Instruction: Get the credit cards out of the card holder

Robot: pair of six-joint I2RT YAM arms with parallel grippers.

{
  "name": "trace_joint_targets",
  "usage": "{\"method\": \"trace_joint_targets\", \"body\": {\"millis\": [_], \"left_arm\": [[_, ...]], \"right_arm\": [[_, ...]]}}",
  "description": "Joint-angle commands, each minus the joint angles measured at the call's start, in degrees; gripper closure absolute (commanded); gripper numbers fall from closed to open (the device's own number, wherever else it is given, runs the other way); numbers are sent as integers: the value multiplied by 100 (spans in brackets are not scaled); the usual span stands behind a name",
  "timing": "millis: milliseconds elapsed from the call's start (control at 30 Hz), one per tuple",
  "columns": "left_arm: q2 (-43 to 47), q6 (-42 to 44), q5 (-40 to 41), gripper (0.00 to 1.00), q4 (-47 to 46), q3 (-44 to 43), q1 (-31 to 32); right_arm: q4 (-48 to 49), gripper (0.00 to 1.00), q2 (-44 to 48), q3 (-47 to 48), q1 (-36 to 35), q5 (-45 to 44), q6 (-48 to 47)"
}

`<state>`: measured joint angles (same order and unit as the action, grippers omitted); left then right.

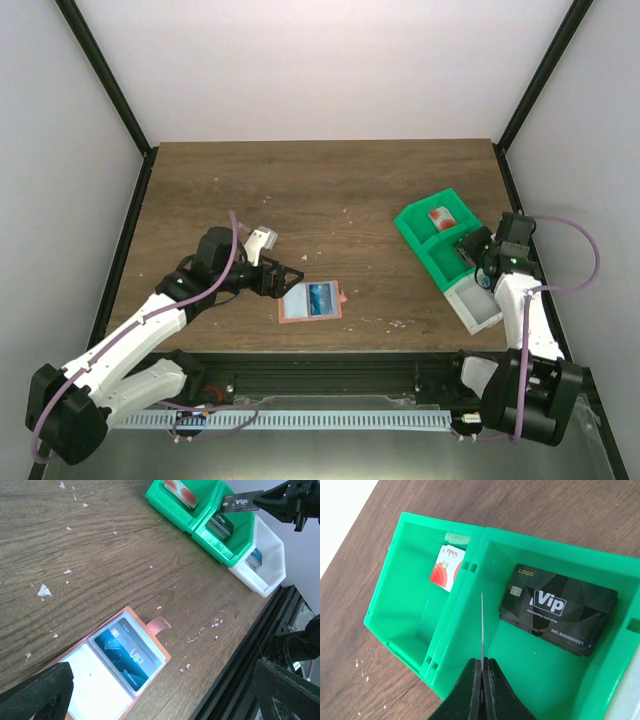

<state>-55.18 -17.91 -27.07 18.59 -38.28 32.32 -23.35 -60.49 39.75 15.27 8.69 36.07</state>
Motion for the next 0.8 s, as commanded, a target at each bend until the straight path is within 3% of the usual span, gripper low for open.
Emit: {"method": "trace_joint_targets", "body": {"millis": [0, 767], "left_arm": [[95, 65, 67, 0, -15, -113, 29], [-17, 98, 226, 0, 44, -143, 20]], "right_arm": [[471, 99, -243, 270, 110, 210, 133], [1340, 98, -1248, 40, 648, 431, -66]]}}
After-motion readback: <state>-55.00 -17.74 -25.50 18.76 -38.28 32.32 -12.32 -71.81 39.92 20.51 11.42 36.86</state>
